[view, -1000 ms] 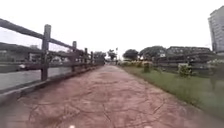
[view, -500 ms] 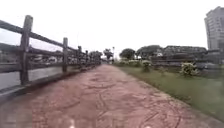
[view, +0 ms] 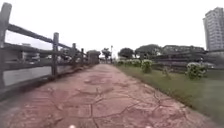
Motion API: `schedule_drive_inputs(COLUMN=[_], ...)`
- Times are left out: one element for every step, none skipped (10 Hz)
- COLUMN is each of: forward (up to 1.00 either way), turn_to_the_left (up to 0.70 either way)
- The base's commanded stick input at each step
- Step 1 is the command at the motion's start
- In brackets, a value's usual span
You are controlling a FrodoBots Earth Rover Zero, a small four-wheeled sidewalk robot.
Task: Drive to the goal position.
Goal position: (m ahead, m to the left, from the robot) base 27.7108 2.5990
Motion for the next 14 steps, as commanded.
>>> schedule_drive_inputs(forward=[1.0, 1.0, 1.0, 1.0, 1.0, 1.0, 1.0, 1.0, 1.0, 1.0, 1.0, 1.0, 1.0, 1.0], turn_to_the_left=[0.02, 0.02, 0.02, 0.02, 0.02, 0.02, 0.02, 0.02, 0.02, 0.02, -0.2, -0.15, -0.03, 0.02])
